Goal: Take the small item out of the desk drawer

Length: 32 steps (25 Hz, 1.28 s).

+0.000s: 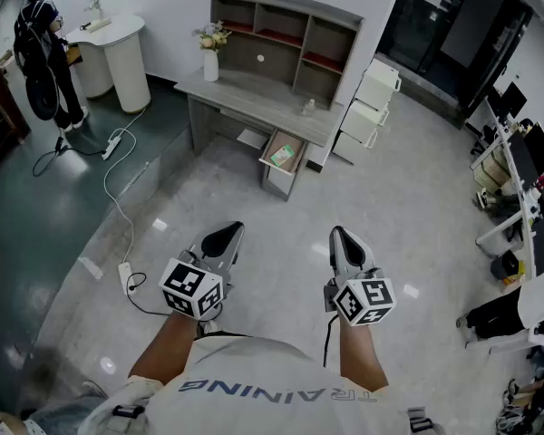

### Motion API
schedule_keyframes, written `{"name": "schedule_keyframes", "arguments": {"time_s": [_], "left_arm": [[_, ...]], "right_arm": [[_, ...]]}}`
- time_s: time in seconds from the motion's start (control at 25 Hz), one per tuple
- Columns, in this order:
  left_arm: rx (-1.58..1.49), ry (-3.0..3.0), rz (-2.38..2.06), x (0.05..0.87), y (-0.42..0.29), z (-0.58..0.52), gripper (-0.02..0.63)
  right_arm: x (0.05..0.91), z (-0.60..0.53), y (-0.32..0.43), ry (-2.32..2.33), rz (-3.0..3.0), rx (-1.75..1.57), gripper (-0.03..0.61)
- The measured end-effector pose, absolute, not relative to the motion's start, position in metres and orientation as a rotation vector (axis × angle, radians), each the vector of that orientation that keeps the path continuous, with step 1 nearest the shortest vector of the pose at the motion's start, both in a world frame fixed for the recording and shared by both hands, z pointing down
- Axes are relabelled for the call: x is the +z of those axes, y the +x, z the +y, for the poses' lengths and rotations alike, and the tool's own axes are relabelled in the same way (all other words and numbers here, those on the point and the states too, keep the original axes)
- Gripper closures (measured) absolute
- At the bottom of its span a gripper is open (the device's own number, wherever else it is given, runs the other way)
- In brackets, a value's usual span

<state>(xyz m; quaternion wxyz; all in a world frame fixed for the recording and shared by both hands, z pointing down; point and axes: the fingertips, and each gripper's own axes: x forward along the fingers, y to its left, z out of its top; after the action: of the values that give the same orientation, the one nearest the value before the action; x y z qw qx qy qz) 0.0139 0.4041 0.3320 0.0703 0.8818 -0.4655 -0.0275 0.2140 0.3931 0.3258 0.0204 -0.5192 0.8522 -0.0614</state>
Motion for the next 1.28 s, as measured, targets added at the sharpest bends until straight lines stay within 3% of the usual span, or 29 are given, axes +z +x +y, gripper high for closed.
{"name": "schedule_keyframes", "arguments": {"time_s": [0.72, 1.28], "left_arm": [[-0.04, 2.639, -1.331, 0.348, -0.024, 0.398, 0.612], [-0.008, 2.655, -1.263, 0.365, -0.118, 0.364, 0.612]], "right_arm": [[0.343, 0.389, 0.177, -1.679, 2.644, -0.197, 0.561], [0.372, 0.359, 0.09, -1.757, 2.586, -0.282, 0.561]]}}
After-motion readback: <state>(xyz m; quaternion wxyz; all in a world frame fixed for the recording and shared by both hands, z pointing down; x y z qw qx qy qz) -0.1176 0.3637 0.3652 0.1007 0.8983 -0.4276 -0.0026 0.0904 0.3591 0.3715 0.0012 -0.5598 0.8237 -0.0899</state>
